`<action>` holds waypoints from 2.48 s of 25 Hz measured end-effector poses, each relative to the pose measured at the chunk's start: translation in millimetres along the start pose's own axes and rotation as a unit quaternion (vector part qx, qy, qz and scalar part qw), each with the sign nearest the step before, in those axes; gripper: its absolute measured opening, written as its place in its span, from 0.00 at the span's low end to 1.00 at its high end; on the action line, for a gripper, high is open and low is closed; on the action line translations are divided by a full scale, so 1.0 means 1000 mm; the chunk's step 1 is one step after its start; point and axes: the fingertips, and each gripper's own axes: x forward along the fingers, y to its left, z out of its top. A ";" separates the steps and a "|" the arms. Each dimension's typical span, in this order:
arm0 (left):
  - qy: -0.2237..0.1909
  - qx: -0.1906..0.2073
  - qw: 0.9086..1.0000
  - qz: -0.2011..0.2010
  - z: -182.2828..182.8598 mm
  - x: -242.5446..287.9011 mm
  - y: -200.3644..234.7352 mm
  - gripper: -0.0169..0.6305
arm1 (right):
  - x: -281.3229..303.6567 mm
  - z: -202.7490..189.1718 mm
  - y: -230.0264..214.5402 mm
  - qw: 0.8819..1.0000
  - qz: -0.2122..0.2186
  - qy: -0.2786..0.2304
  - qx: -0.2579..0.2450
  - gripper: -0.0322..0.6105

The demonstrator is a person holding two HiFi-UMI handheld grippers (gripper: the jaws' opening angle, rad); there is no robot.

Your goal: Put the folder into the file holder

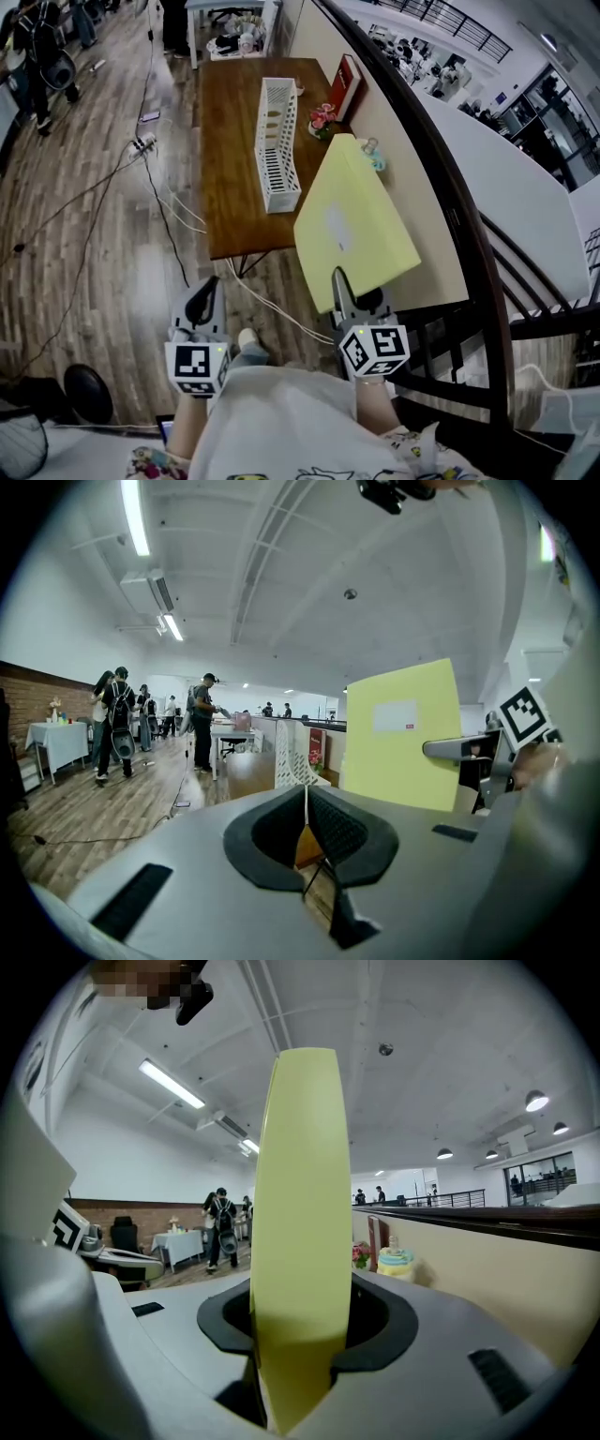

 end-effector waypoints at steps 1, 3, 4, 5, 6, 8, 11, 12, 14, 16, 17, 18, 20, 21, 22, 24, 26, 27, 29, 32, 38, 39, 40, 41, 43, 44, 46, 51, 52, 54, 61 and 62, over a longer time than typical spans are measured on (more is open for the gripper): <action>0.003 -0.002 1.000 -0.004 -0.002 0.000 0.003 0.04 | 0.002 0.001 0.002 1.000 -0.003 0.000 -0.001 0.32; 0.007 -0.006 1.000 -0.008 -0.007 0.002 0.009 0.04 | 0.006 0.001 0.006 1.000 -0.007 0.000 -0.004 0.32; 0.009 -0.007 1.000 -0.010 -0.009 0.003 0.012 0.04 | 0.009 0.001 0.007 1.000 -0.009 0.001 -0.005 0.32; 0.011 -0.010 1.000 -0.010 -0.011 0.004 0.015 0.04 | 0.011 0.000 0.008 1.000 -0.011 0.004 -0.006 0.32; 0.014 -0.013 1.000 -0.010 -0.012 0.005 0.017 0.04 | 0.013 0.000 0.008 1.000 -0.013 0.008 -0.007 0.32; 0.018 -0.018 1.000 -0.010 -0.015 0.006 0.020 0.04 | 0.015 -0.002 0.008 1.000 -0.016 0.015 -0.009 0.32; 0.025 -0.019 0.999 -0.010 -0.016 0.012 0.026 0.04 | 0.022 -0.001 0.008 1.000 -0.020 0.022 -0.010 0.32; 0.027 -0.019 0.999 -0.009 -0.017 0.015 0.028 0.04 | 0.025 -0.002 0.007 0.999 -0.020 0.023 -0.009 0.32; 0.030 -0.018 0.999 -0.007 -0.017 0.021 0.031 0.04 | 0.031 -0.003 0.004 0.999 -0.020 0.027 -0.009 0.32; 0.031 -0.018 0.999 -0.006 -0.016 0.029 0.031 0.04 | 0.037 -0.004 0.000 0.999 -0.022 0.029 -0.009 0.32; 0.030 -0.018 0.999 -0.006 -0.015 0.034 0.032 0.04 | 0.040 -0.004 -0.003 0.999 -0.023 0.030 -0.009 0.32; 0.030 -0.018 0.999 -0.005 -0.013 0.040 0.032 0.04 | 0.043 -0.003 -0.006 0.999 -0.023 0.031 -0.010 0.32; 0.028 -0.016 0.999 -0.003 -0.008 0.054 0.032 0.04 | 0.051 -0.004 -0.014 0.999 -0.023 0.035 -0.015 0.32; 0.026 -0.014 1.000 -0.003 -0.005 0.062 0.032 0.04 | 0.055 -0.004 -0.018 0.999 -0.022 0.037 -0.019 0.32; 0.024 -0.012 1.000 -0.002 -0.001 0.070 0.031 0.04 | 0.060 -0.005 -0.023 0.999 -0.022 0.039 -0.021 0.32; 0.018 -0.009 1.000 -0.001 0.009 0.086 0.030 0.04 | 0.071 -0.004 -0.034 0.999 -0.022 0.042 -0.021 0.32; 0.013 -0.008 1.000 0.002 0.018 0.102 0.030 0.04 | 0.084 0.000 -0.044 0.999 -0.020 0.042 -0.017 0.32; 0.011 -0.008 1.000 0.003 0.023 0.111 0.029 0.04 | 0.092 0.003 -0.049 0.999 -0.018 0.040 -0.017 0.32; 0.004 -0.006 1.000 0.007 0.032 0.127 0.029 0.04 | 0.108 0.012 -0.058 0.999 -0.012 0.033 -0.018 0.32; -0.004 -0.005 1.000 0.017 0.044 0.148 0.028 0.04 | 0.132 0.024 -0.069 0.999 0.002 0.024 -0.027 0.32; -0.002 -0.007 0.999 0.039 0.053 0.170 0.028 0.04 | 0.164 0.044 -0.081 0.999 0.027 0.006 -0.030 0.32; 0.000 -0.007 0.999 0.041 0.053 0.172 0.028 0.04 | 0.167 0.046 -0.082 0.999 0.030 0.003 -0.030 0.32; -0.001 -0.006 0.999 0.043 0.053 0.174 0.028 0.04 | 0.170 0.049 -0.082 0.999 0.032 0.001 -0.031 0.32; -0.004 -0.005 0.999 0.043 0.056 0.175 0.028 0.04 | 0.173 0.051 -0.082 0.999 0.033 -0.001 -0.031 0.32; -0.010 -0.003 0.999 0.043 0.059 0.176 0.028 0.04 | 0.176 0.054 -0.080 0.999 0.033 -0.005 -0.031 0.32; -0.010 -0.002 0.999 0.042 0.060 0.175 0.029 0.04 | 0.176 0.055 -0.079 0.999 0.033 -0.007 -0.030 0.32; -0.008 0.001 0.999 0.041 0.059 0.173 0.031 0.04 | 0.175 0.058 -0.077 0.999 0.031 -0.011 -0.030 0.32; -0.015 -0.002 0.999 0.032 0.061 0.169 0.034 0.04 | 0.173 0.059 -0.068 0.999 0.029 -0.013 -0.036 0.32; -0.016 -0.003 0.999 0.030 0.061 0.168 0.034 0.04 | 0.171 0.060 -0.066 0.999 0.027 -0.014 -0.037 0.32; -0.016 0.000 0.999 0.028 0.061 0.165 0.035 0.04 | 0.168 0.063 -0.063 0.999 0.026 -0.017 -0.038 0.32; -0.010 -0.004 1.000 0.020 0.054 0.161 0.036 0.04 | 0.165 0.079 -0.050 0.998 0.031 -0.036 -0.041 0.32; -0.011 -0.005 1.000 0.018 0.054 0.161 0.034 0.04 | 0.166 0.082 -0.047 0.998 0.033 -0.038 -0.042 0.32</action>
